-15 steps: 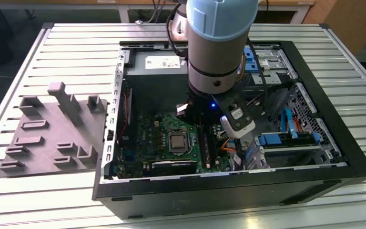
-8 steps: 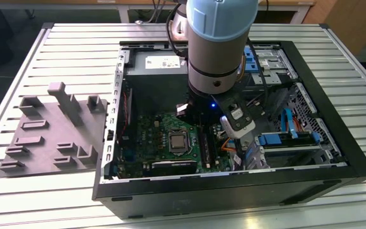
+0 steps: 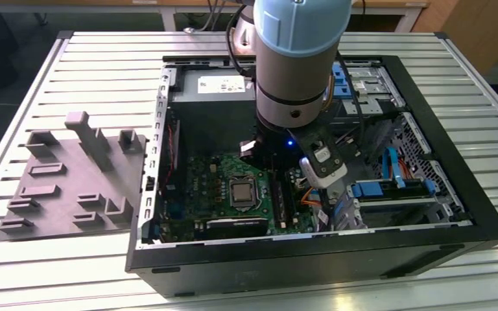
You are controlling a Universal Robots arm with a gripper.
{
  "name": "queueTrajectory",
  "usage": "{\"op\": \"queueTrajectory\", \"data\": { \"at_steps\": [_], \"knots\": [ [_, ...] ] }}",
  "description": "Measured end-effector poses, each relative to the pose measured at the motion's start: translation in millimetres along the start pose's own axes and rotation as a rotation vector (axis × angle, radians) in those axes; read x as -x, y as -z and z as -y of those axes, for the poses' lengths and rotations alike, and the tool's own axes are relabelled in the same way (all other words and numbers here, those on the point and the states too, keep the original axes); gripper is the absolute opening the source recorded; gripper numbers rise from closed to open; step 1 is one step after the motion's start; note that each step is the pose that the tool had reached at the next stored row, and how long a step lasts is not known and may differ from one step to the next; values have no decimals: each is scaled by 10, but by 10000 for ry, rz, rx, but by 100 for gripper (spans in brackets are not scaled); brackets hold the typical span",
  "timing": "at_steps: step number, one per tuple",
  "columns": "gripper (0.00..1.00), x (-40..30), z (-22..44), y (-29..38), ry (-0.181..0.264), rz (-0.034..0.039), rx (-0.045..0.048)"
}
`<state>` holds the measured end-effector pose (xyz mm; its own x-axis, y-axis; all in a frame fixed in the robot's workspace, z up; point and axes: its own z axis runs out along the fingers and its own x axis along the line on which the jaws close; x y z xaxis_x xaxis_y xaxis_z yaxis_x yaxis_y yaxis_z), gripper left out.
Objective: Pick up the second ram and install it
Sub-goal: 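Insert the second ram into the second slot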
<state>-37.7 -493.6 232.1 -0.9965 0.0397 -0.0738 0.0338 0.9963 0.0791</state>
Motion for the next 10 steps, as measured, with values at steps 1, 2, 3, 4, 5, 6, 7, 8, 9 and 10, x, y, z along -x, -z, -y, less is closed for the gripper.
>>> {"op": "queueTrajectory", "data": {
  "at_steps": [1, 2, 3, 4, 5, 6, 7, 8, 9, 10],
  "knots": [
    [11, 0, 0, -1, 1, 0, 8],
    [11, 0, 0, -2, 3, -1, 11],
    [11, 0, 0, -2, 6, -1, 11],
    [11, 0, 0, -3, 10, -1, 11],
    [11, 0, 0, -4, 13, -1, 11],
    [11, 0, 0, -5, 18, -2, 11],
    [11, 0, 1, -6, 25, -3, 12],
    [11, -1, 0, -7, 31, -3, 13],
    [11, -1, 1, -8, 39, -3, 13],
    [11, -1, 1, -8, 47, -4, 14]
  ]
}}
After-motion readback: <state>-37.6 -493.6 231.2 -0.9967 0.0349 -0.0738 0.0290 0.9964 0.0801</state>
